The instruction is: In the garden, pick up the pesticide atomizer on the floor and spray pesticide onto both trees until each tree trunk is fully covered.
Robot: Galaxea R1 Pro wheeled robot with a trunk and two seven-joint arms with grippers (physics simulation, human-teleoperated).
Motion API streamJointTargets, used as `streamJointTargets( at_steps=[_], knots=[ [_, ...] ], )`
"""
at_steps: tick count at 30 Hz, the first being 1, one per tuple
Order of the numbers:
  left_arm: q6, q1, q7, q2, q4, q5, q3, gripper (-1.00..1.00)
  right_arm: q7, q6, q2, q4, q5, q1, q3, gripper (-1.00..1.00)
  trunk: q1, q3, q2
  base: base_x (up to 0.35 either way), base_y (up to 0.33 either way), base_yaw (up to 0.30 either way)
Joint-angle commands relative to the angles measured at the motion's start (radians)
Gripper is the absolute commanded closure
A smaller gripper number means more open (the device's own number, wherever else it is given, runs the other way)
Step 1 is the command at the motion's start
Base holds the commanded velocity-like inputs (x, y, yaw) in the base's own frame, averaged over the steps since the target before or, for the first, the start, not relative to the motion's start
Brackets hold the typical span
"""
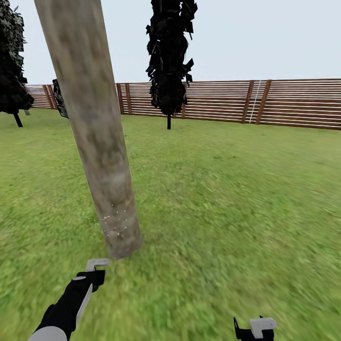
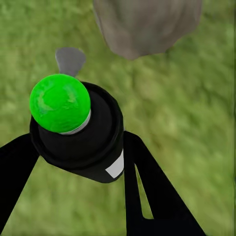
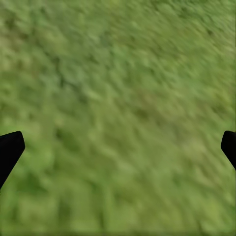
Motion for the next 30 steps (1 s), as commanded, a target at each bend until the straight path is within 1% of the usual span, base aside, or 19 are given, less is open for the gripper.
streamJointTargets(
  at_steps=[1, 4, 6, 7, 10, 13, 15, 16, 17, 24, 30],
  knots=[
    [0.005, 0.000, 0.000, -0.012, -0.001, -0.009, -0.001, 1.00, -0.007, -0.003, 0.000, 0.001, 0.011, -0.001, -0.003, -1.00, 0.000, -0.001, 0.000, 0.000, 0.000, 0.007],
    [0.007, -0.003, 0.003, -0.049, -0.003, -0.013, -0.003, 1.00, -0.007, -0.003, 0.000, 0.001, 0.011, -0.001, -0.003, -1.00, 0.000, -0.001, 0.000, 0.000, 0.000, 0.146],
    [0.007, -0.003, 0.004, -0.062, -0.003, -0.018, -0.002, 1.00, -0.007, -0.003, 0.000, 0.001, 0.011, -0.001, -0.003, -1.00, 0.000, -0.001, 0.000, 0.045, 0.000, 0.246],
    [0.006, -0.003, 0.005, -0.064, -0.003, -0.017, 0.000, 1.00, -0.007, -0.003, 0.000, 0.001, 0.011, -0.001, -0.003, -1.00, 0.000, -0.001, 0.000, 0.194, 0.000, 0.267],
    [0.008, -0.001, 0.005, -0.055, -0.003, -0.015, 0.003, 1.00, -0.007, -0.003, 0.000, 0.001, 0.011, -0.001, -0.003, -1.00, 0.000, -0.001, 0.000, 0.291, 0.000, 0.252],
    [0.007, 0.000, 0.005, -0.047, -0.002, -0.016, 0.005, 1.00, -0.007, -0.003, 0.000, 0.001, 0.011, 0.000, -0.004, -1.00, 0.000, -0.001, 0.000, 0.324, -0.047, 0.051],
    [0.006, 0.000, 0.005, -0.046, -0.002, -0.016, 0.004, 1.00, -0.007, -0.003, 0.000, 0.001, 0.011, -0.001, -0.004, -1.00, 0.000, -0.001, 0.000, 0.207, -0.171, 0.009],
    [0.004, 0.000, 0.005, -0.056, -0.001, -0.016, -0.001, 1.00, -0.007, -0.003, -0.001, 0.001, 0.011, 0.000, -0.004, -1.00, 0.000, -0.001, 0.000, 0.014, -0.265, 0.001],
    [0.004, 0.000, 0.005, -0.057, -0.002, -0.013, 0.000, 1.00, -0.007, -0.003, -0.002, 0.001, 0.011, -0.001, -0.004, -1.00, 0.000, -0.001, 0.000, 0.006, -0.270, 0.000],
    [0.004, 0.000, 0.005, -0.053, -0.005, -0.013, 0.008, 1.00, -0.007, -0.003, -0.002, 0.001, 0.011, -0.001, -0.004, -1.00, 0.000, -0.001, 0.000, 0.001, -0.272, 0.000],
    [0.004, 0.000, 0.005, -0.050, -0.008, -0.013, 0.004, 1.00, -0.007, -0.003, 0.000, 0.001, 0.011, -0.001, -0.003, -1.00, 0.000, -0.001, 0.000, 0.000, -0.273, 0.026]
  ],
)
